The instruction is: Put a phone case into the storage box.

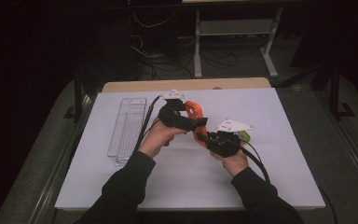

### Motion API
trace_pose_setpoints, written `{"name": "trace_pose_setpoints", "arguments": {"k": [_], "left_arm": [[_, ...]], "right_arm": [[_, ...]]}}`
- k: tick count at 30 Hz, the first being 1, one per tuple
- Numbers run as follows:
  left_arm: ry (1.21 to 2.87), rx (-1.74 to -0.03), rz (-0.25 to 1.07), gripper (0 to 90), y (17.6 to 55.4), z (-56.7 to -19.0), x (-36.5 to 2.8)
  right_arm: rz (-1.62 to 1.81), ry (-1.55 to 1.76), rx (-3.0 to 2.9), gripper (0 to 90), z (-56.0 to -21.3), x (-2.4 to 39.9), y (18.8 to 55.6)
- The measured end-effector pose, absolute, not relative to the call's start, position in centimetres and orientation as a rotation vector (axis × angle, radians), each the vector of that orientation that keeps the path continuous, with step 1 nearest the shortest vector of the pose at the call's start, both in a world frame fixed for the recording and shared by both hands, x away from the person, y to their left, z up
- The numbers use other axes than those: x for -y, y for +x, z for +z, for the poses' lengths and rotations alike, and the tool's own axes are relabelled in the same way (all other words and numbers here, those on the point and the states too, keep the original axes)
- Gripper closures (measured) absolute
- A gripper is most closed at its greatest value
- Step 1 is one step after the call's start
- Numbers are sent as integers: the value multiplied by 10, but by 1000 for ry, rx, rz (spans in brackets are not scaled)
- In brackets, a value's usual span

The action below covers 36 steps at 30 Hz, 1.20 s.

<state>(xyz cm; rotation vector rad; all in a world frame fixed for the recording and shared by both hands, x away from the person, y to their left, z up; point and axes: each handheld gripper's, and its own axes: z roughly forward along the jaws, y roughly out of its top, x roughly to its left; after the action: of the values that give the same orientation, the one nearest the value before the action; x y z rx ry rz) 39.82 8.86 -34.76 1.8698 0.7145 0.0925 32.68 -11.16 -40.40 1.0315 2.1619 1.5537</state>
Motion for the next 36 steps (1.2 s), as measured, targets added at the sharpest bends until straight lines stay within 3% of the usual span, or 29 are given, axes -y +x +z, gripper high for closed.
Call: {"name": "trace_pose_setpoints", "arguments": {"k": [12,24,25,28,30,36], "left_arm": [[1829,-728,103,115,399,-347,-89],[1841,-698,112,146,397,-346,-90],[1856,-688,123,147,398,-345,-91],[1855,-701,126,149,398,-344,-93],[1853,-710,140,149,400,-343,-96],[1856,-747,165,149,404,-335,-108]], "right_arm": [[1552,1024,-2158,779,-404,111,327],[1532,1004,-2167,774,-404,111,327],[1533,1006,-2169,744,-404,111,327],[1535,1024,-2184,518,-404,114,328],[1499,1028,-2215,421,-403,116,327],[1413,976,-2312,242,-403,131,323]]}}
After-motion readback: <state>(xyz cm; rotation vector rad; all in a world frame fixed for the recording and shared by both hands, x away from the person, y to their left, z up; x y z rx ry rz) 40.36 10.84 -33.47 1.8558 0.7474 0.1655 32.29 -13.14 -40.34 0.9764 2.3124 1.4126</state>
